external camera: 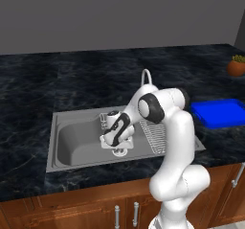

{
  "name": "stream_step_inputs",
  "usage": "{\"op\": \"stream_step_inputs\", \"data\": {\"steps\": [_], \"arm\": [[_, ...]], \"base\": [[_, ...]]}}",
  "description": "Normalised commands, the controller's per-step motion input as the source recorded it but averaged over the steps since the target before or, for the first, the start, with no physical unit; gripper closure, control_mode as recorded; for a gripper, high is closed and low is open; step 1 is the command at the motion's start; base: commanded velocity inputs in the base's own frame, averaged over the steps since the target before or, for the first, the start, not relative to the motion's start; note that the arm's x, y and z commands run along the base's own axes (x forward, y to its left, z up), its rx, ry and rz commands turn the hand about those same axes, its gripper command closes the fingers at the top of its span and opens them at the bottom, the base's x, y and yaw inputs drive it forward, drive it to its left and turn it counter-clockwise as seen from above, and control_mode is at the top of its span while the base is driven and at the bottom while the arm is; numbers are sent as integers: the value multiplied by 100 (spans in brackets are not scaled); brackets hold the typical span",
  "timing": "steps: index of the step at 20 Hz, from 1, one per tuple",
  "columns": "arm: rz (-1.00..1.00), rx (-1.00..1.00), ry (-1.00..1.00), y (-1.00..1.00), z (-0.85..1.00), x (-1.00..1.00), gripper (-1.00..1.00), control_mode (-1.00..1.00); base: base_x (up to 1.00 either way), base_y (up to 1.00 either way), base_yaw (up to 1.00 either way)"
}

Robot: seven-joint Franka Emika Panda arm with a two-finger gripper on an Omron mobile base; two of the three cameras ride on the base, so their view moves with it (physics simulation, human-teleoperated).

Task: Pick up all produce items and place them in the sink. Turn on the sink faucet to wash them. Then turn the sink off and put them in the tray.

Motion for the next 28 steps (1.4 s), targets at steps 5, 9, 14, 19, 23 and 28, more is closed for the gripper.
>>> {"op": "stream_step_inputs", "data": {"steps": [5,9,14,19,23,28], "arm": [[0,0,0,0,-27,6,100,-100],[0,0,0,0,-30,11,100,-100],[0,0,0,0,-30,14,100,-100],[0,0,0,0,-28,17,100,-100],[0,0,0,0,-29,21,100,-100],[0,0,1,0,-28,24,-100,-100]], "base": [[0,0,0],[0,0,0],[0,0,0],[0,0,0],[0,0,0],[0,0,0]]}}
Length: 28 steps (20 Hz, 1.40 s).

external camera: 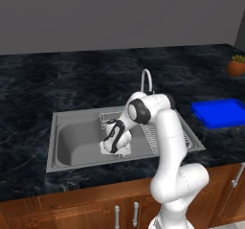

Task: Pick up all produce items and place them in the sink. Turn on the sink faucet to wash them. Then turn the sink off and put them in the tray.

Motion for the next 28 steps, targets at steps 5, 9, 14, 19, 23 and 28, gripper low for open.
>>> {"op": "stream_step_inputs", "data": {"steps": [5,9,14,19,23,28], "arm": [[0,0,0,0,-8,12,-100,-100],[0,0,0,3,14,0,-100,-100],[0,0,0,2,37,0,-100,-100],[0,0,0,6,46,0,-100,-100],[-1,0,0,9,52,-3,-100,-100],[0,0,0,8,50,-7,-100,-100]], "base": [[0,0,0],[0,0,0],[0,0,0],[0,0,0],[0,0,0],[0,0,0]]}}
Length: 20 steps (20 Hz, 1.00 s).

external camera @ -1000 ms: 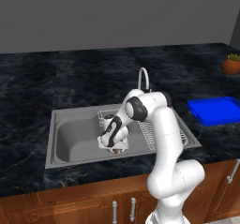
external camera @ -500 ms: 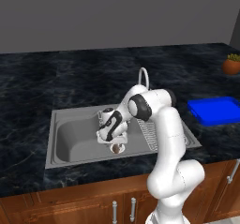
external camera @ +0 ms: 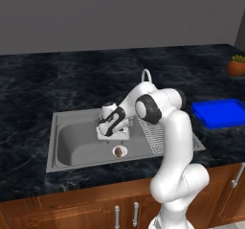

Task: Pick up all produce items and place them in the sink. Turn on the sink faucet to wash them. Then turn the sink off and put them in the tray.

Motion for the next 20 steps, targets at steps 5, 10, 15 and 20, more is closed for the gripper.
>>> {"op": "stream_step_inputs", "data": {"steps": [5,10,15,20], "arm": [[0,0,-4,2,53,-24,-100,-100],[0,0,-7,0,57,-33,-100,-100],[0,0,-6,-10,49,-25,-100,-100],[0,2,-3,-16,46,-45,-100,-100]], "base": [[0,0,0],[0,0,0],[0,0,0],[0,0,0]]}}
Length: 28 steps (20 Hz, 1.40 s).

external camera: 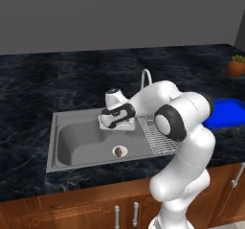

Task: Pick up all produce items and place them in the sink. Turn on the sink faucet to wash them. Then turn the sink off and put them in the tray.

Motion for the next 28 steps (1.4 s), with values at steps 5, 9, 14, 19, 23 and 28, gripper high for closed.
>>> {"op": "stream_step_inputs", "data": {"steps": [5,9,14,19,23,28], "arm": [[2,1,-1,-16,42,-55,-100,-100],[4,0,-3,-26,38,-53,-100,-100],[5,0,-5,-38,41,-39,-100,-100],[5,0,-6,-46,39,-33,-100,-100],[5,1,-7,-52,35,-31,-100,-100],[5,1,-8,-54,32,-28,-100,-100]], "base": [[0,0,0],[0,0,0],[0,0,0],[0,0,0],[0,0,0],[0,0,0]]}}
